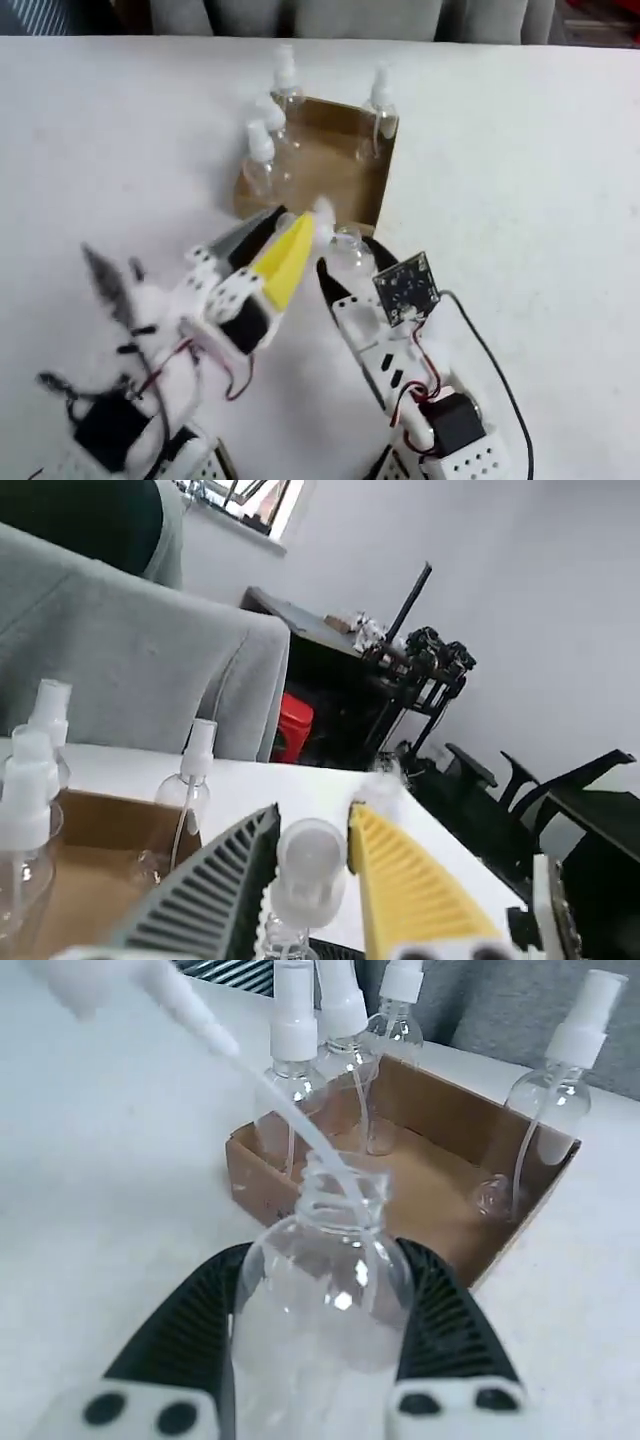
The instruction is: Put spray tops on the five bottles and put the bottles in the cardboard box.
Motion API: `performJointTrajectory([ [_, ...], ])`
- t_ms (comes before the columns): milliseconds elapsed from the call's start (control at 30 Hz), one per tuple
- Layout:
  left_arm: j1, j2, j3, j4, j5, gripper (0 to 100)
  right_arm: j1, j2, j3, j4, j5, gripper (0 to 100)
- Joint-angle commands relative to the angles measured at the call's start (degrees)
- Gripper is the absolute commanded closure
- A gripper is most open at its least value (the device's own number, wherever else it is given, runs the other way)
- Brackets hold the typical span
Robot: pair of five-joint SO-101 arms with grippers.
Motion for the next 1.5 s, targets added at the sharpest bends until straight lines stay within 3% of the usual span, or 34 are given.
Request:
performJointTrajectory([
  [0,-1.01,-4.00,-0.35,1.49,0.09,91,0.66,-0.31,-0.62,-0.40,-0.62,98.3],
  [233,-0.48,-2.51,0.00,-1.49,-5.19,91,-1.01,-0.31,-0.62,0.13,-0.53,98.3],
  [467,-0.40,21.49,-5.45,-8.00,-7.91,91,-2.77,-0.31,0.09,0.13,-0.18,98.3],
  [600,1.98,29.93,-11.69,-5.10,-8.88,91,-2.77,-0.31,0.26,0.13,-0.18,98.3],
  [700,4.53,32.75,-13.01,-3.34,-13.63,91,-2.77,-0.31,0.26,0.22,-0.18,98.3],
  [867,4.70,33.54,-12.92,-3.08,-15.38,90,-2.86,-0.31,0.26,0.22,-0.18,98.3],
  [1067,4.70,33.54,-12.92,0.00,-15.03,74,-2.68,-0.31,0.26,0.22,-0.09,98.3],
  [1300,1.45,31.25,-13.27,0.35,-15.38,74,-2.68,-0.31,0.35,0.22,-0.09,98.3],
  [1467,3.30,19.91,-13.63,5.01,-15.38,74,-2.59,-0.22,0.35,0.13,-0.09,98.3],
])
